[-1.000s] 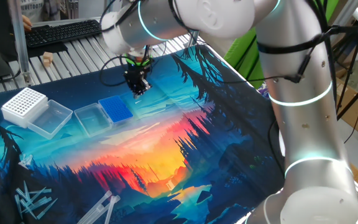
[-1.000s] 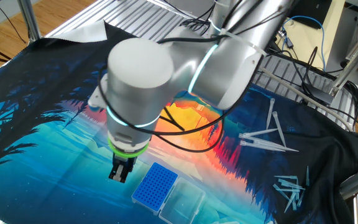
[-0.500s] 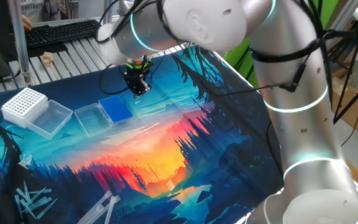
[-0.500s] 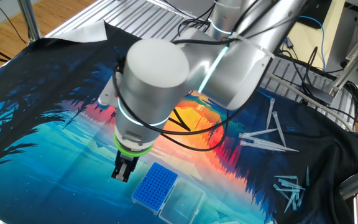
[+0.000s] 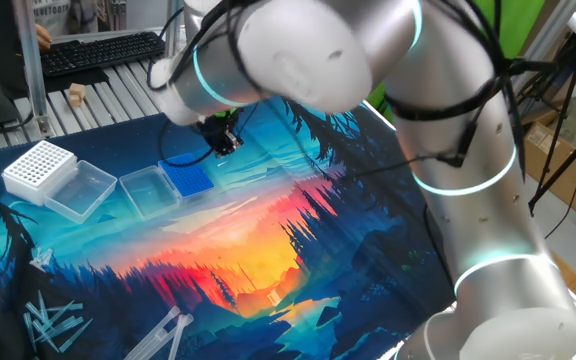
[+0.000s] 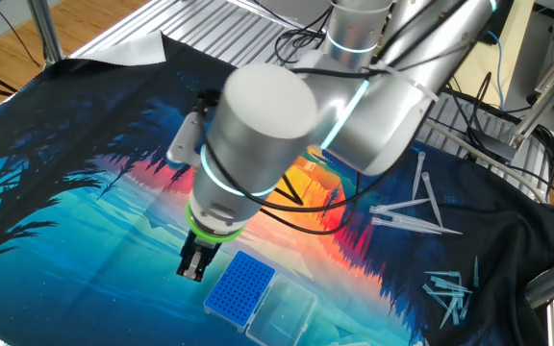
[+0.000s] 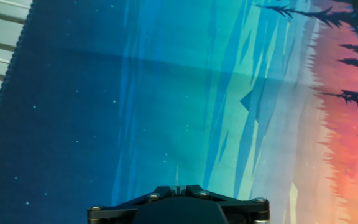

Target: Insert a small pipette tip into the holder for small pipette tips

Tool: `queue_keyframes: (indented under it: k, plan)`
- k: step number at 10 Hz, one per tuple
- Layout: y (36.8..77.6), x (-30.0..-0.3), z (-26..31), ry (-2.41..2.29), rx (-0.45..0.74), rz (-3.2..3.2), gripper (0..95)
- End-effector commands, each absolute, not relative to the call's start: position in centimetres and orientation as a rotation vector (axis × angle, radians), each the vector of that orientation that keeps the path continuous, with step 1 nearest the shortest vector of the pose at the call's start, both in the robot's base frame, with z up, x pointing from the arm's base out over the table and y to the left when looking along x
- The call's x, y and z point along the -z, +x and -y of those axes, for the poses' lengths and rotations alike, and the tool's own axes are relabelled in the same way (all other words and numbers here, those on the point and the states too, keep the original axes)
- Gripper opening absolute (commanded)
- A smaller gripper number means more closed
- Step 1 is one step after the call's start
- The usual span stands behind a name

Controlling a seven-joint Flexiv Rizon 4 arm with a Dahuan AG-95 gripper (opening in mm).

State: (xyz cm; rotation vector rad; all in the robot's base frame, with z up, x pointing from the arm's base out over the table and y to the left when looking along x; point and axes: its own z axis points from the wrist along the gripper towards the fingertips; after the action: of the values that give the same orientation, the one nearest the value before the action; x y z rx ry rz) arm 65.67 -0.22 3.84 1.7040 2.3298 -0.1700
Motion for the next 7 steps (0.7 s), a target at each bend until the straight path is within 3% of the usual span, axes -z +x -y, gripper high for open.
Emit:
queue_keyframes:
  k: [1,7]
  plan:
    - [65.76,-3.82,0.24,1.692,0.179,-2.322,0.0]
    - [65.90,-3.46,0.15,1.673,0.193,-2.305,0.0]
